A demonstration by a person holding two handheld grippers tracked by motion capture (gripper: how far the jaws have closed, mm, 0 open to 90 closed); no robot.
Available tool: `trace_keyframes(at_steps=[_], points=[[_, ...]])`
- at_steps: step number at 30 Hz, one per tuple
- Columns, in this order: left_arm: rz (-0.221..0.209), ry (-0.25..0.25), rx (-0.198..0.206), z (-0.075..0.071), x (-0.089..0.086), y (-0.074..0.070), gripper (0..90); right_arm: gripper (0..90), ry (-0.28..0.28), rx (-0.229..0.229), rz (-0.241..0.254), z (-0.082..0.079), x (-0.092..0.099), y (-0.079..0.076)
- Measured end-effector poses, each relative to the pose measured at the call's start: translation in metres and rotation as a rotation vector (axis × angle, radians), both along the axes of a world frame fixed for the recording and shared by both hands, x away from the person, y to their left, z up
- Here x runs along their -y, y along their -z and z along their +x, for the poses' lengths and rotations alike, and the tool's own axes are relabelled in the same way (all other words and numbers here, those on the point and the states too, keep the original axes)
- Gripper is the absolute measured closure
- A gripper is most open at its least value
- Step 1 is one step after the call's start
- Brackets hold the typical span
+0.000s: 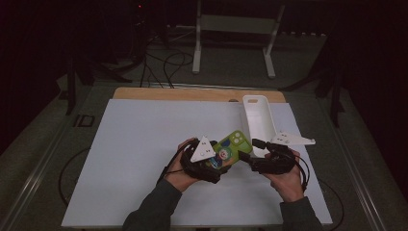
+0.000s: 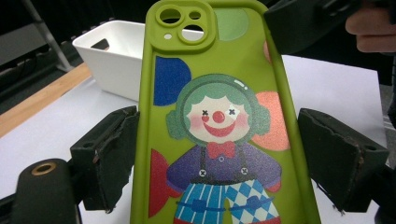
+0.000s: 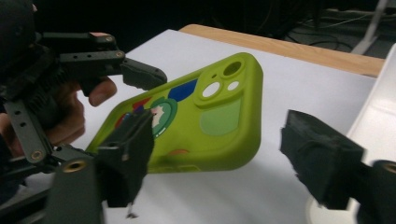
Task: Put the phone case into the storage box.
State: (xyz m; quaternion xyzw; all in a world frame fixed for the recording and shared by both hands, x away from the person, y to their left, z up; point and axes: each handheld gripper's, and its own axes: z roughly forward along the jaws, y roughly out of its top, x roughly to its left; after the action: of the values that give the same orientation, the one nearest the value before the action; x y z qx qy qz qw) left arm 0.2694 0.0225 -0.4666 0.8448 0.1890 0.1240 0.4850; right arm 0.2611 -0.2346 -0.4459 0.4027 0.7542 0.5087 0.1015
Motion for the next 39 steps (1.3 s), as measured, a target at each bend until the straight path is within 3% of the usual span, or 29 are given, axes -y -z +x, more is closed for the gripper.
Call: trace_keyframes(at_steps=[13, 23, 28, 29, 30, 31, 33, 35, 39], points=[[-0.024, 0.034, 0.007, -0.003, 0.002, -0.004, 15.7, 44.3, -0.061, -0.044, 0.067, 0.002, 0.0, 0.002], [0.007, 0.06, -0.021, -0.001, 0.005, 0.0, 15.8, 60.6, -0.108, -0.052, 0.152, 0.001, 0.0, -0.003], [0.011, 0.068, -0.029, 0.0, 0.007, 0.002, 16.6, 67.0, -0.151, -0.046, 0.16, -0.001, -0.004, -0.006], [-0.016, 0.082, -0.022, -0.001, 0.005, 0.001, 25.6, 75.7, -0.153, -0.045, 0.153, 0.0, -0.005, -0.006], [-0.018, 0.07, -0.018, -0.001, 0.005, 0.0, 33.5, 75.8, -0.141, -0.032, 0.128, -0.001, -0.005, -0.005], [-0.015, 0.052, -0.009, 0.0, 0.004, -0.001, 30.5, 77.0, -0.139, -0.032, 0.118, 0.0, -0.005, -0.004], [-0.017, 0.038, -0.014, 0.002, 0.001, -0.002, 29.7, 77.3, -0.166, -0.051, 0.153, 0.0, -0.004, -0.001], [-0.017, 0.024, -0.021, 0.004, -0.002, -0.001, 28.6, 77.4, -0.16, -0.032, 0.125, -0.002, -0.004, -0.001], [-0.014, 0.028, -0.059, 0.007, -0.007, 0.0, 24.8, 77.6, -0.165, -0.016, 0.124, -0.003, -0.002, -0.001]])
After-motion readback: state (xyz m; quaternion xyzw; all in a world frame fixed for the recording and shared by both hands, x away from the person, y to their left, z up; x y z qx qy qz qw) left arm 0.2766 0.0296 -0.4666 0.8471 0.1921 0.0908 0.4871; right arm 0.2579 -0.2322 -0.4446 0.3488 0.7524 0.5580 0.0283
